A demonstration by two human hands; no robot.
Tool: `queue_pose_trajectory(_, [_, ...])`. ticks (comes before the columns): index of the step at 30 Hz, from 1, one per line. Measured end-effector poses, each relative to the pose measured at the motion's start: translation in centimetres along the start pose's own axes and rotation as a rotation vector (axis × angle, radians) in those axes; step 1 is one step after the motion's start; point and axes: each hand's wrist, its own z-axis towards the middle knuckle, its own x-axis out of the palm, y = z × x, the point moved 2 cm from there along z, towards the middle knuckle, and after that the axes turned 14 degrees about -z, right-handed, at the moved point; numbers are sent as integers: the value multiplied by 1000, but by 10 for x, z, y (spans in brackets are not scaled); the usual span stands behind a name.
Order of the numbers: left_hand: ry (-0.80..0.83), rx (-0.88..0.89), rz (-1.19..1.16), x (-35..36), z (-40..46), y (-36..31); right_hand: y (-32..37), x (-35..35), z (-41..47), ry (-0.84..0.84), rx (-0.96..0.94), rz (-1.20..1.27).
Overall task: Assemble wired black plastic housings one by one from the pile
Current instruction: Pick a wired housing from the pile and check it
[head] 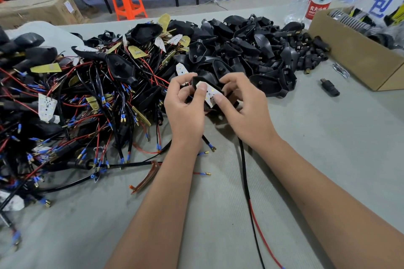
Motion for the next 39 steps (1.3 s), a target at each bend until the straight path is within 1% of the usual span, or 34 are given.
queue_pose_trajectory(4, [-1,-43,35,0,0,2,-5,1,2,83,93,52])
queue_pose_trajectory(9, [148,-168,92,6,-3,4,-15,1,3,53,201,117])
queue_pose_trajectory(12, [178,-141,169,8,-4,3,-19,-2,4,75,238,189])
queue_pose_trajectory(14, [151,-151,128,8,-5,2,-18,-2,4,109,260,272])
queue_pose_trajectory(17, [55,-182,41,5,-4,1,-17,-3,4,134,348,447])
queue_pose_trajectory(19, [15,-185,9,5,-4,0,-18,-3,4,125,347,371])
queue_pose_trajectory(21, [-6,-166,-17,5,-4,0,-19,-3,4,150,300,271])
queue_pose_trajectory(24, [-42,-142,-35,5,-4,-1,-17,0,0,259,289,339])
queue_pose_trajectory(27, [-33,-143,-9,2,-3,-5,-15,0,0,300,282,344])
queue_pose_trajectory(30, [31,-116,116,-4,1,-13,-16,-2,3,323,279,361])
queue_pose_trajectory(31, [87,-90,186,-7,4,-16,-17,-3,3,338,273,368])
queue_pose_trajectory(33, [267,-56,352,-12,7,-22,-20,-6,5,392,264,388])
queue_pose_trajectory(35, [412,-94,425,-15,9,-25,-24,-10,6,463,259,403])
queue_pose_trajectory(37, [467,-115,425,-14,8,-24,-29,-15,6,510,273,413])
queue_pose_trajectory(39, [455,-103,422,-9,4,-20,-32,-21,6,516,287,359])
